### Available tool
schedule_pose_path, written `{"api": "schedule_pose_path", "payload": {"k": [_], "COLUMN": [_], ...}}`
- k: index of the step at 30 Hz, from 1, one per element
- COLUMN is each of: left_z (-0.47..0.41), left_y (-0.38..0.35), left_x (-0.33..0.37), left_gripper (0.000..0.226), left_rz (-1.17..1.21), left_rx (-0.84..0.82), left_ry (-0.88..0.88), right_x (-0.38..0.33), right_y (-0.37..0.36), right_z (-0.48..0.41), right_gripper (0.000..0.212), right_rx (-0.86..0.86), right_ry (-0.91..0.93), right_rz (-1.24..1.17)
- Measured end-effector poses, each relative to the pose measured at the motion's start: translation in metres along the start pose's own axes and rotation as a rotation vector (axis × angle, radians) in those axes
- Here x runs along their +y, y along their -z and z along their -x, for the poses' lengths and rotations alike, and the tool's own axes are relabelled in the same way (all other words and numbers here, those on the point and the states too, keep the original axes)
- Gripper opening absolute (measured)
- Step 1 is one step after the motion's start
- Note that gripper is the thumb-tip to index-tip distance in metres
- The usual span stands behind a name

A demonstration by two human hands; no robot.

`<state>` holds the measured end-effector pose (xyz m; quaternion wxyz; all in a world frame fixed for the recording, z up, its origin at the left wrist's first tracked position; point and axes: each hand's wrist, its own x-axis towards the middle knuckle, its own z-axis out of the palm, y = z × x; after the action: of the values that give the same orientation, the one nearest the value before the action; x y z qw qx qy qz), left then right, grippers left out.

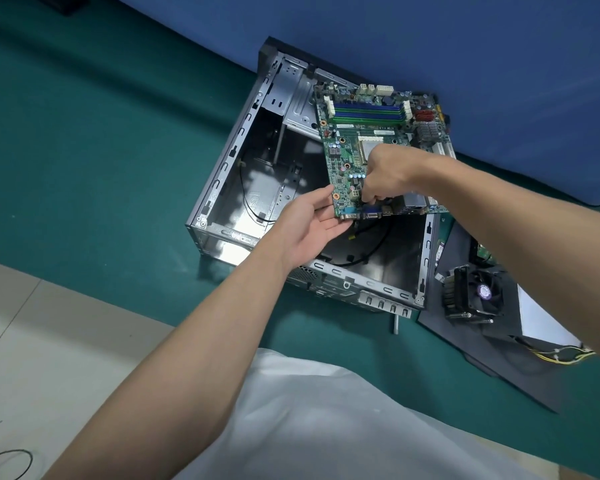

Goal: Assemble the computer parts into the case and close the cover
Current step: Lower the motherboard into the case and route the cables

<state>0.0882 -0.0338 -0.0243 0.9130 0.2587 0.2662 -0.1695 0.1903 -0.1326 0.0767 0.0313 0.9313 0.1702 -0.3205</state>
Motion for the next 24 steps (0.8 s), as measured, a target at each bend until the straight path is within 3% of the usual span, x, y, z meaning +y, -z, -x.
{"api": "schedule_pose_path", "payload": {"k": [10,18,24], "left_z": [0.000,0.002,0.003], "left_y": [-0.002,-0.002,-0.003], "left_x": [-0.001,-0.002,-0.001], "left_gripper": [0.027,0.011,0.011], "left_rz": [0.020,0.027,0.024], "left_rx": [0.029,0.008,0.010], "left_ry": [0.001,-0.017,-0.022], "right_x": [-0.005,-0.009,-0.006], "right_y": [-0.016,-0.030,-0.031], "right_z": [-0.008,0.001,0.002], "right_gripper": [0.025,0.017,0.028], "right_rx": [0.125,0.235,0.245], "right_ry": [-0.116,-0.229,-0.255], "right_rz": [0.028,-0.098,-0.206]}}
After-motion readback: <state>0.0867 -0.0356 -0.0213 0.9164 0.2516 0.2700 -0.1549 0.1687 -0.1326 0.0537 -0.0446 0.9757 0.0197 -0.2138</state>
